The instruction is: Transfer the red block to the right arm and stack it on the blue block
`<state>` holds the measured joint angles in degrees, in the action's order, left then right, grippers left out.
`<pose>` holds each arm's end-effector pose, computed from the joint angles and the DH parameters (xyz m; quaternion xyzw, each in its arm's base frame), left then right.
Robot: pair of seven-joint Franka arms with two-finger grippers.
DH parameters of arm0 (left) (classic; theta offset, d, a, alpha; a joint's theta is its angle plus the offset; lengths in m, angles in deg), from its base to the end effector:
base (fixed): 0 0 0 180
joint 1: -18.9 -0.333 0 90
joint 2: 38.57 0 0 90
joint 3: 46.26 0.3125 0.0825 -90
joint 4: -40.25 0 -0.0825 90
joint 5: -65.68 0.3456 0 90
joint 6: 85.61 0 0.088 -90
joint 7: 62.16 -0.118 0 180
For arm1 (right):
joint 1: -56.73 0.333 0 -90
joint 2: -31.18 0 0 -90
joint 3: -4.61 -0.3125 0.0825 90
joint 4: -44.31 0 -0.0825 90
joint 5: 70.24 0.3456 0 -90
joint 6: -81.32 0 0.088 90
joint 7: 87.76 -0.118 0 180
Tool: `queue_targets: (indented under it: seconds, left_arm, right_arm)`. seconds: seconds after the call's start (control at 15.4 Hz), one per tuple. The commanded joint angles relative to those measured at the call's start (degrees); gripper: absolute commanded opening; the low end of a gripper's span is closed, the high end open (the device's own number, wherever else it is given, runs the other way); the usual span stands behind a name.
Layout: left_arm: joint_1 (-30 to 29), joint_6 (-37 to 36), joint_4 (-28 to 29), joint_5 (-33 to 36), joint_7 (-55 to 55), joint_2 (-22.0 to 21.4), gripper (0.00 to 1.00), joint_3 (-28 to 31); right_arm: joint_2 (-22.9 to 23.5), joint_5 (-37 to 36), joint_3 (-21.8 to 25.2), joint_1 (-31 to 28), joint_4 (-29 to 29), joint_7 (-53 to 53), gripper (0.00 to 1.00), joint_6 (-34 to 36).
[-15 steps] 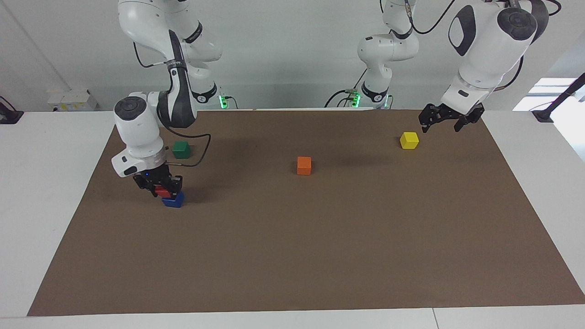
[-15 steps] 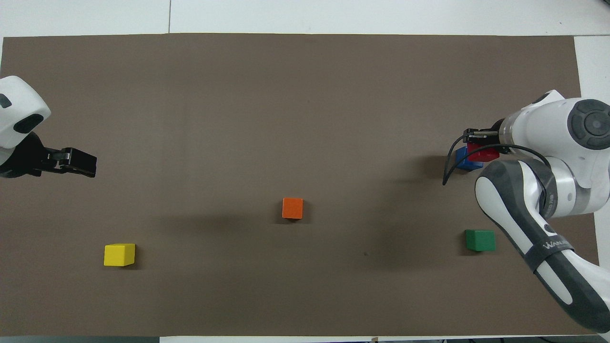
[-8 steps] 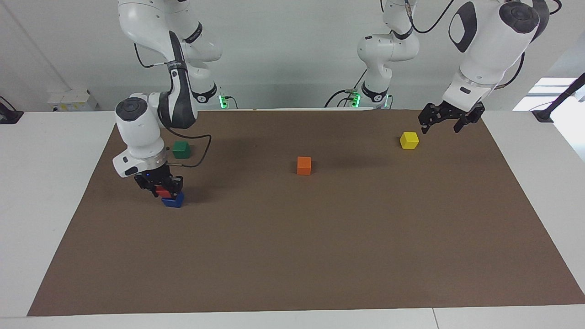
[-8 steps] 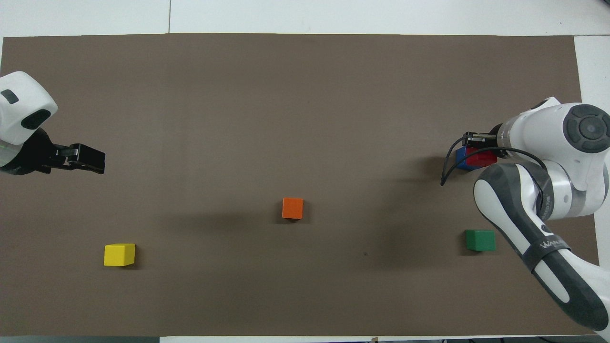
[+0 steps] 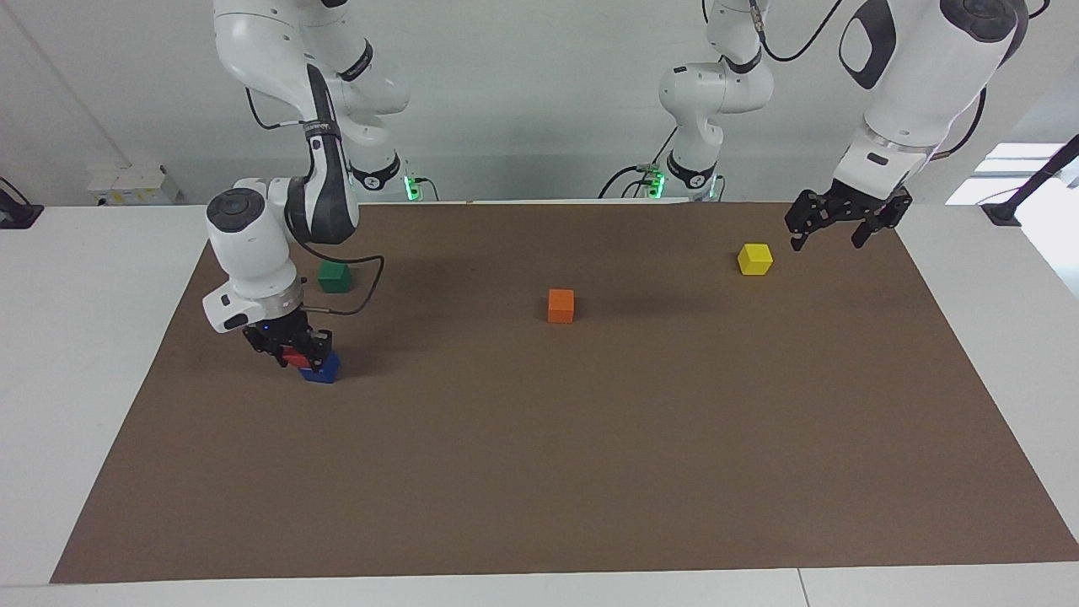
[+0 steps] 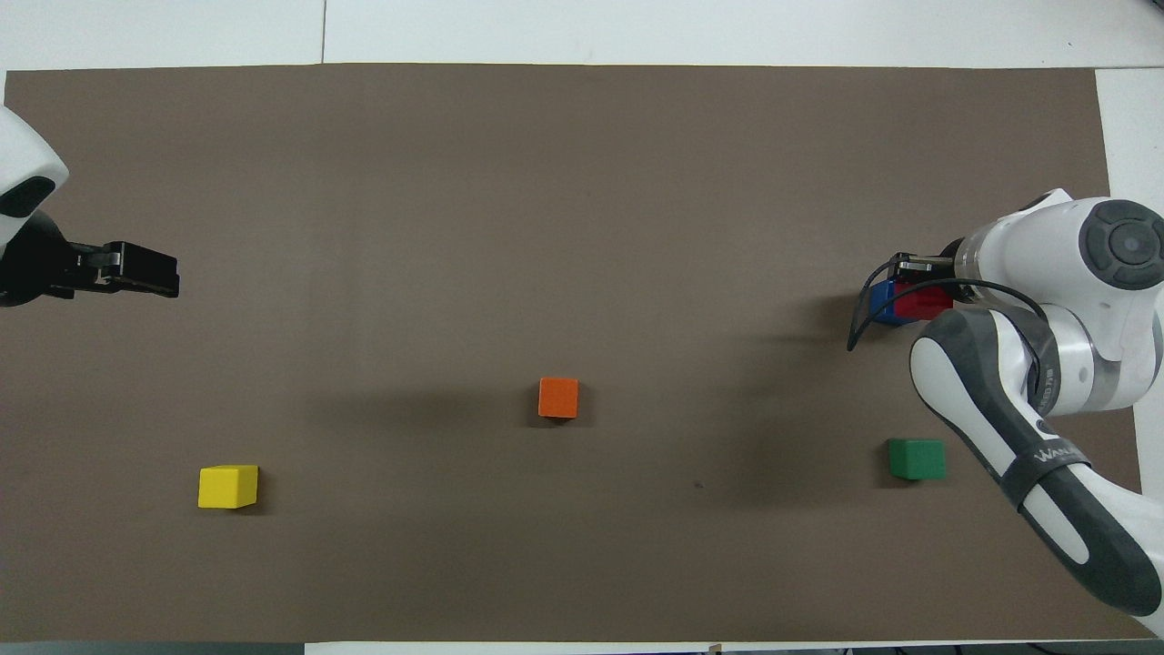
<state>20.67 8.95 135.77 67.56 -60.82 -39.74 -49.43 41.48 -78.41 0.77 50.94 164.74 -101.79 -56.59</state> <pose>0.5138 -0.0410 0.5855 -0.9993 0.0327 -0.0027 0.0168 0.5545 -0.0217 0.3570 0.9929 -0.0900 0.0673 0.0382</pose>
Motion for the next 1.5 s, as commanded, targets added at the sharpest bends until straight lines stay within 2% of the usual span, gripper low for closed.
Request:
queue_targets:
  seconds: [0.0,1.11,1.43]
  left_arm:
    - [-0.2,0.2,-0.6,-1.0,0.6,0.6,1.00,-0.1]
    - [-0.1,-0.4,1.2,-1.2,0.5,-0.3,1.00,0.2]
    - [-0.1,-0.5,1.2,-1.1,0.5,-0.3,1.00,0.3]
  right_arm:
    - [0.2,-0.8,-0.5,-0.8,0.2,-0.6,0.00,-1.2]
    - [0.2,-0.7,-0.6,0.3,0.2,-1.3,0.00,-0.2]
    - [0.1,-0.7,-0.6,1.7,0.1,-5.7,0.00,0.8]
